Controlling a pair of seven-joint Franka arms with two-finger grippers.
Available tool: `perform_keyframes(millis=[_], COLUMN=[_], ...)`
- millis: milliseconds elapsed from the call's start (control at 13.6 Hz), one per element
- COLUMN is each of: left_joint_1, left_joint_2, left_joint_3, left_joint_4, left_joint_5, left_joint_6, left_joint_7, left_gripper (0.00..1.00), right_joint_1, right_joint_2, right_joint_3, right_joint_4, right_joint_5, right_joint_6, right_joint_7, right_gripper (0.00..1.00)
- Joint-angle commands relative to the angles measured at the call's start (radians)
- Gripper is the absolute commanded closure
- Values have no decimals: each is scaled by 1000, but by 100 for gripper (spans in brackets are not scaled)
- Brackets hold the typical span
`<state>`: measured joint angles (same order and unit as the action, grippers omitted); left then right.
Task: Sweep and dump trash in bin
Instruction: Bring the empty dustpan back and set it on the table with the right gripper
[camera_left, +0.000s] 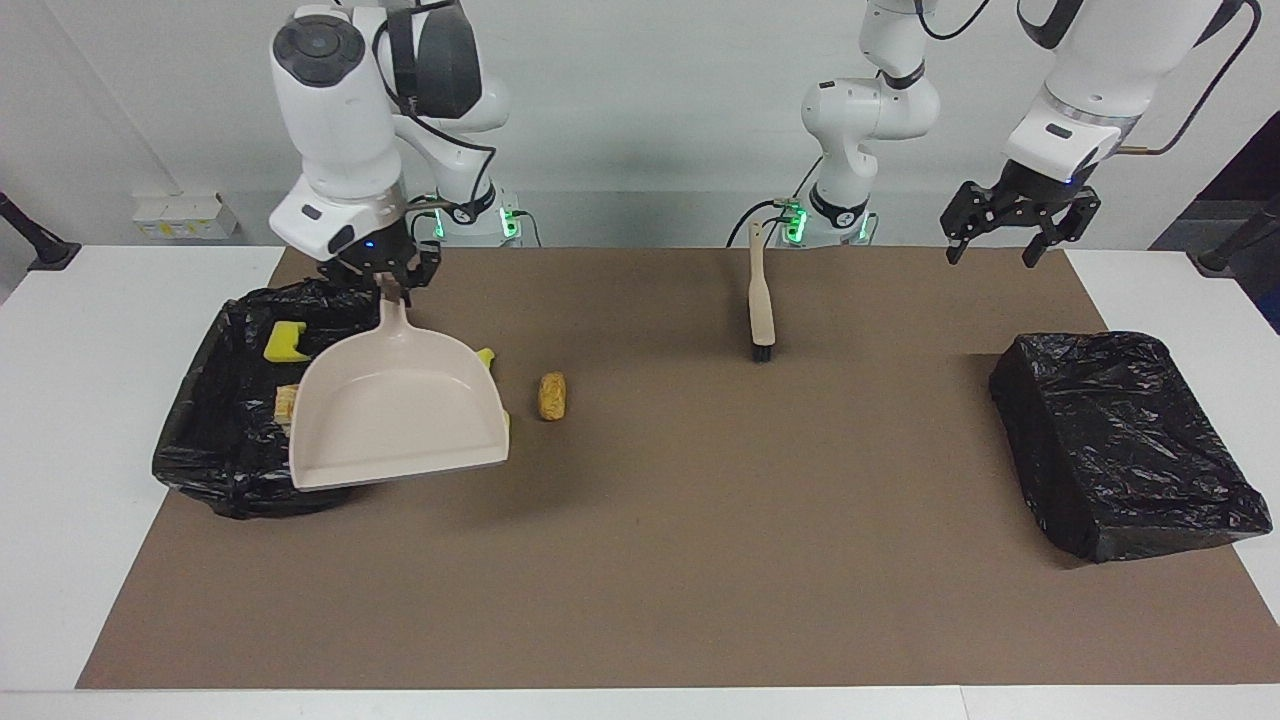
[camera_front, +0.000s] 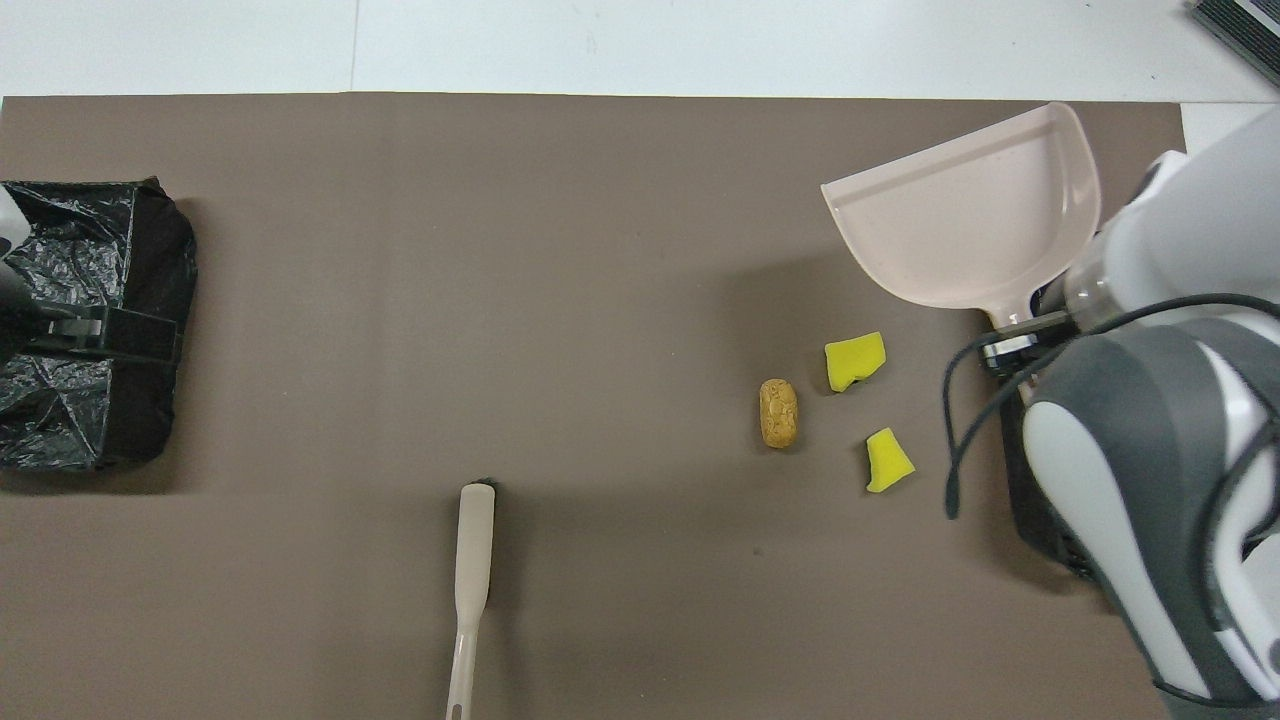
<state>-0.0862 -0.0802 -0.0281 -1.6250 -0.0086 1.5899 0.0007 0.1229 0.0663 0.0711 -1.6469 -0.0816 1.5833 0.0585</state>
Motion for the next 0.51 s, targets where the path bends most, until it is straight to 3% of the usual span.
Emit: perform_keyframes(millis=[0,221,441], left_joint_1=[14,14,14], left_joint_2=[-1,-1,-1], left_joint_3=[-10,-10,-10], left_joint_4=[8,8,7], left_joint_5=[12,12,12], left_joint_6=[-21,-21,-21], left_joint_7=[5,5,5], left_gripper=[0,0,0], right_joint_1=[69,196,328], right_joint_2=[41,93,173], right_joint_3=[-5,-5,-5], right_joint_4=[19,12,18], right_joint_5=[115,238,250], right_joint_6=[9,113,213], right_joint_7=[201,311,480], right_gripper=[100,100,100])
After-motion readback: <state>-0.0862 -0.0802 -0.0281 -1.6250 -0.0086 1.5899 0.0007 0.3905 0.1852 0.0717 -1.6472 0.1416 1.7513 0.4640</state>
